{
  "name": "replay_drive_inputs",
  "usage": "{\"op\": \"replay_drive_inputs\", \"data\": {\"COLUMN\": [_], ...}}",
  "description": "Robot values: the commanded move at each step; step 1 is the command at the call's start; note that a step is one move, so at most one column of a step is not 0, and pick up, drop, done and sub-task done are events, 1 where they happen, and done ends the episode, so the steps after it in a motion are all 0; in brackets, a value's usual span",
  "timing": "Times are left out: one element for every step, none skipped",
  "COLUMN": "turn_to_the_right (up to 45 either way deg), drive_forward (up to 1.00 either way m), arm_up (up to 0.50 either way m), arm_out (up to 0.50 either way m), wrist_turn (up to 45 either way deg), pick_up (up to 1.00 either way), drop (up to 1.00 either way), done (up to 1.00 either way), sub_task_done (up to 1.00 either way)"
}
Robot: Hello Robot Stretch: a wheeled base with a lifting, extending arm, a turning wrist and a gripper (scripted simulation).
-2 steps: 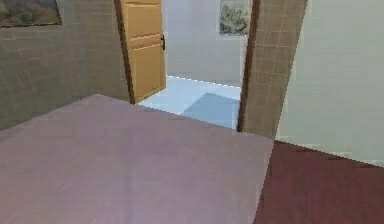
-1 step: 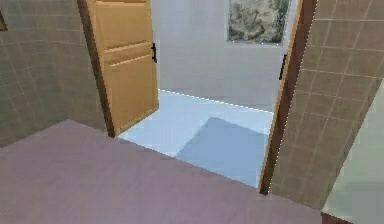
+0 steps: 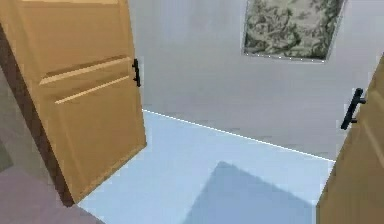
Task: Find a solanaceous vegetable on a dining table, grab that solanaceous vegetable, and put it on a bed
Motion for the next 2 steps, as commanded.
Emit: {"op": "replay_drive_inputs", "data": {"turn_to_the_right": [-6.0, 0.0], "drive_forward": [0.0, 0.25], "arm_up": [0.0, 0.0], "arm_out": [0.0, 0.0], "wrist_turn": [0.0, 0.0], "pick_up": [0.0, 0.0], "drop": [0.0, 0.0], "done": [0.0, 0.0], "sub_task_done": [0.0, 0.0]}}
